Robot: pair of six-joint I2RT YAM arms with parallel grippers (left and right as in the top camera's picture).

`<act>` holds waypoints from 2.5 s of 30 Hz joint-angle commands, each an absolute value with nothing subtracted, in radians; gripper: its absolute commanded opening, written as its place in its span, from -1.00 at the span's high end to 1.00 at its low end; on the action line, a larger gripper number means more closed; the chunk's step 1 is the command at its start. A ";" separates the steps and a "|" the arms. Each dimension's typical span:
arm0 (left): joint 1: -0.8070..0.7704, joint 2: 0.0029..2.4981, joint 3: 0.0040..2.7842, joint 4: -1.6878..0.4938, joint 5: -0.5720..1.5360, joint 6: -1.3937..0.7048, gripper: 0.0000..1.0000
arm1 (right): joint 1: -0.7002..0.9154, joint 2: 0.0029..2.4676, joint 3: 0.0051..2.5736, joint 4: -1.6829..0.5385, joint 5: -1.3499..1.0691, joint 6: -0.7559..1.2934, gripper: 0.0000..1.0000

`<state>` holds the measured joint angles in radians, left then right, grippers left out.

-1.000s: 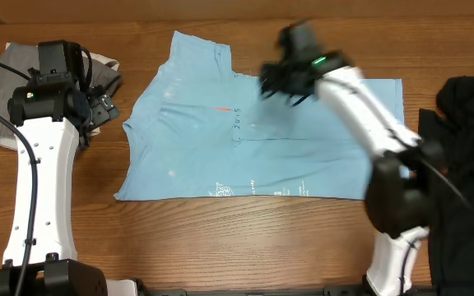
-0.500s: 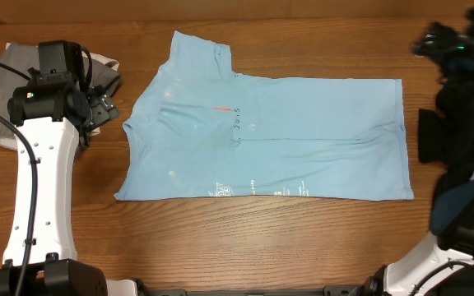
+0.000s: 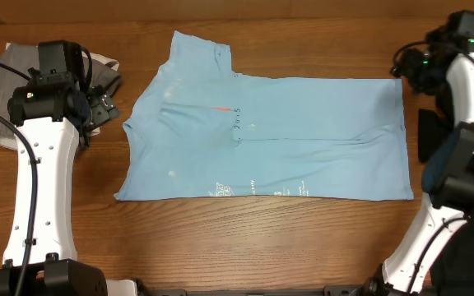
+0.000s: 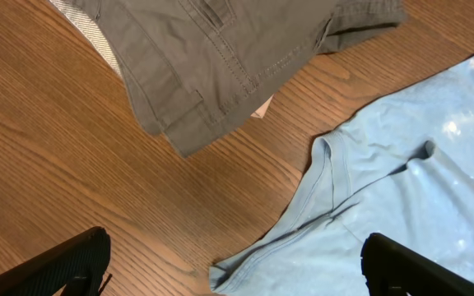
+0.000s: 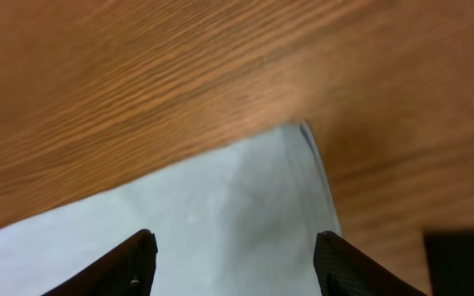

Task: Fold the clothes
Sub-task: 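Grasp the shirt's upper right corner with the right gripper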

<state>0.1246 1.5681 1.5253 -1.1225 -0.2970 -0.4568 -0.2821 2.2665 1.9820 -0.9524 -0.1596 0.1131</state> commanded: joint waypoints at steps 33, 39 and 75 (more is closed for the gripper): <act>0.124 1.569 1.540 -1.122 -0.317 -0.449 -1.00 | -0.247 2.453 1.982 -0.800 0.043 0.101 -0.22; 0.124 1.569 1.540 -1.122 -0.317 -0.449 -1.00 | -0.247 2.458 1.982 -0.816 0.043 0.101 -0.08; 0.122 1.570 1.540 -0.953 -0.063 -0.382 -0.72 | -0.248 2.458 1.982 -0.833 0.043 0.104 0.92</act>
<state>0.1246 1.5684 1.5249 -0.9985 -0.2726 -0.4561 -0.2485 2.4287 1.9842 -0.8288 0.0517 0.1017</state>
